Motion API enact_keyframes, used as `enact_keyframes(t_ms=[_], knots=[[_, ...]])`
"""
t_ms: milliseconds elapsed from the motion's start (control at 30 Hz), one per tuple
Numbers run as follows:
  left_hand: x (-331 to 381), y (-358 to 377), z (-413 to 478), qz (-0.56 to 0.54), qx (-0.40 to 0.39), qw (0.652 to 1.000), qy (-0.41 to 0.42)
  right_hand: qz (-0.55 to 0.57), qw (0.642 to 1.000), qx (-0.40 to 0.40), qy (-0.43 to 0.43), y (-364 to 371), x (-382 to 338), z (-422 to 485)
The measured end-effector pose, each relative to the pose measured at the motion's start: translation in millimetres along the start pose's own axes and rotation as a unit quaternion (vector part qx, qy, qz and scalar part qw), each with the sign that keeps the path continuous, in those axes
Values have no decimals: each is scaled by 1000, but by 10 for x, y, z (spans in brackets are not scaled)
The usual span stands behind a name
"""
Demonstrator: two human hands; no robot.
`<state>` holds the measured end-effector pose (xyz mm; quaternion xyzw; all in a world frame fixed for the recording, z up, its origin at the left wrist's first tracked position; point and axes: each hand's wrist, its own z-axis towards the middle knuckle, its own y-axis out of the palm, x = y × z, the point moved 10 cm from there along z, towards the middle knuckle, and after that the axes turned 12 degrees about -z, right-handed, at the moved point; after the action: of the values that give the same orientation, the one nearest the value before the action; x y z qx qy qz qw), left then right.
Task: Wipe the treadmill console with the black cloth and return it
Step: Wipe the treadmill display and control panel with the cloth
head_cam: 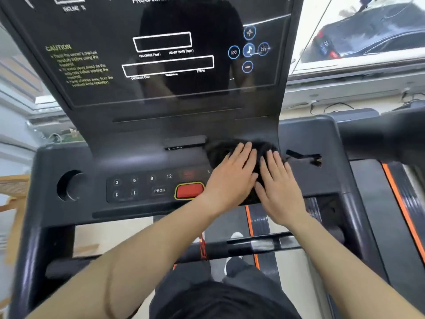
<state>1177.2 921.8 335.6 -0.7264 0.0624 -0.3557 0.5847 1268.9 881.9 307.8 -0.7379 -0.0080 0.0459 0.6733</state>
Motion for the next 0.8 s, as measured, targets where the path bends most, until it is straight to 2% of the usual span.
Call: enact_keyframes(t_ms=[67,233,300,433,500,667,800], knots=[[-48,67,-213,17,-3,1000,-11,-10,1000,1,-20,-11,-182,-63],[-278,78,-870,40,-11,999,10,-20,982,-5,-186,57,-615,-441],[-329,36,-827,38,-9,999,-17,-40,974,-6,-221,47,-585,-285],[-403,-45,-344,5,2,991,-130,-28,989,-27,-144,-22,-443,262],[-344,13,-334,5,7,990,-138,-7,994,-28,-109,-15,-446,178],[-165,163,-1015,46,-36,998,-38,-9,982,-45,-185,77,-598,-540],[-482,-79,-940,22,0,995,-97,-5,980,-54,-192,29,-874,-110]])
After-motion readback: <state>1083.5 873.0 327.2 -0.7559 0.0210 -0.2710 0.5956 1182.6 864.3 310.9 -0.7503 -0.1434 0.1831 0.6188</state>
